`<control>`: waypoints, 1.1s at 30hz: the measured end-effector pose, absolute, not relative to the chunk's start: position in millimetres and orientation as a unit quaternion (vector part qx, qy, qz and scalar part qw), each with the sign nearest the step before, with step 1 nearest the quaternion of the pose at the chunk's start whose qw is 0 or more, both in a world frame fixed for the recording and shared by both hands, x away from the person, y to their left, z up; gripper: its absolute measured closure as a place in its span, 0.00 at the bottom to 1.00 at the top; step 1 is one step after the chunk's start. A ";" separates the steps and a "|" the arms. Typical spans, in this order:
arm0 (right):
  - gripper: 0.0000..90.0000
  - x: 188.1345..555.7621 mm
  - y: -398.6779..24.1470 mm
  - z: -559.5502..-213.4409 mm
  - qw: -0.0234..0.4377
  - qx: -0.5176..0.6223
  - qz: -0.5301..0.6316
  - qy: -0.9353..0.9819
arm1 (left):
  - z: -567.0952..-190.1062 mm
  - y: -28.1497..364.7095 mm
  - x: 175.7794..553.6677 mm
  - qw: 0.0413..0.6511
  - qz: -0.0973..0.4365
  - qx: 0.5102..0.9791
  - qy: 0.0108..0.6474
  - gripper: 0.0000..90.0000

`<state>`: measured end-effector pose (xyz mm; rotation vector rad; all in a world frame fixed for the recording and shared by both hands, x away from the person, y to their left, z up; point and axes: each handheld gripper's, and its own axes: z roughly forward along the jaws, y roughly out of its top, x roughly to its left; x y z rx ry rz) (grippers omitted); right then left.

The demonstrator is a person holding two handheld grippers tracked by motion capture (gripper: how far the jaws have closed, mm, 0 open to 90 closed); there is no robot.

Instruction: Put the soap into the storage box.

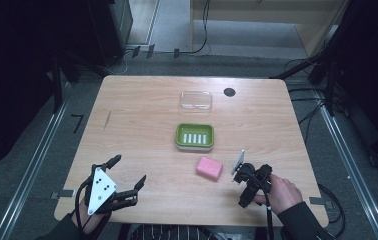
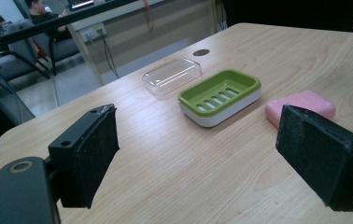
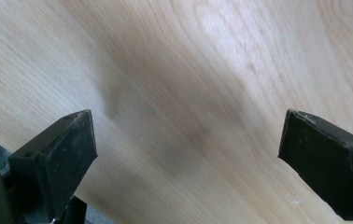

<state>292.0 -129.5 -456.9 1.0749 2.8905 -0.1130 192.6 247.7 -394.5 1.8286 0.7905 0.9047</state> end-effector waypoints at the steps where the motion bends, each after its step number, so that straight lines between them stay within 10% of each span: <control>1: 0.04 293.2 -128.1 -456.6 0.028 0.346 -0.037 0.937 | -394.5 247.8 192.6 0.459 0.368 0.742 0.321 0.15; 33: 0.05 315.8 -93.1 -452.7 0.039 0.304 -0.032 0.951 | -394.3 249.7 193.0 0.462 0.367 0.738 0.327 0.15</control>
